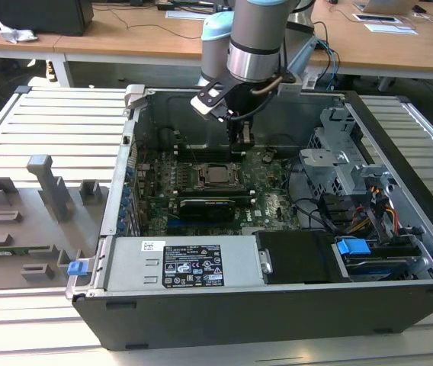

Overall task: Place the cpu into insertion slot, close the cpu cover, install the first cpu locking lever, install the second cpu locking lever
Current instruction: 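Close the cpu cover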

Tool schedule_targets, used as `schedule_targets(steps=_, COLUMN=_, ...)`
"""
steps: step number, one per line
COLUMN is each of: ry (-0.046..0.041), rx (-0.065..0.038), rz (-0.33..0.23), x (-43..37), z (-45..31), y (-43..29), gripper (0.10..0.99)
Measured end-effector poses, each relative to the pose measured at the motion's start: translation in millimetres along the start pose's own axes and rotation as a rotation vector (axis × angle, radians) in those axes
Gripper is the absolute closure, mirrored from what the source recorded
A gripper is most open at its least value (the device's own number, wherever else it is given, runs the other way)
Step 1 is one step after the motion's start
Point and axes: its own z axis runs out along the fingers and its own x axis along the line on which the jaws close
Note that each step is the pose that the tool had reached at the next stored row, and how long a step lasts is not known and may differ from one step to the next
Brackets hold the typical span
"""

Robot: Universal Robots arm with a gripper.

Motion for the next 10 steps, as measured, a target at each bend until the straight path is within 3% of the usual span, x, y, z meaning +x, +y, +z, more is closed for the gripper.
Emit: schedule_targets(steps=10, ry=0.0000, rx=0.000, rz=0.000, x=1.0, z=3.0, y=-19.7, gripper=0.980)
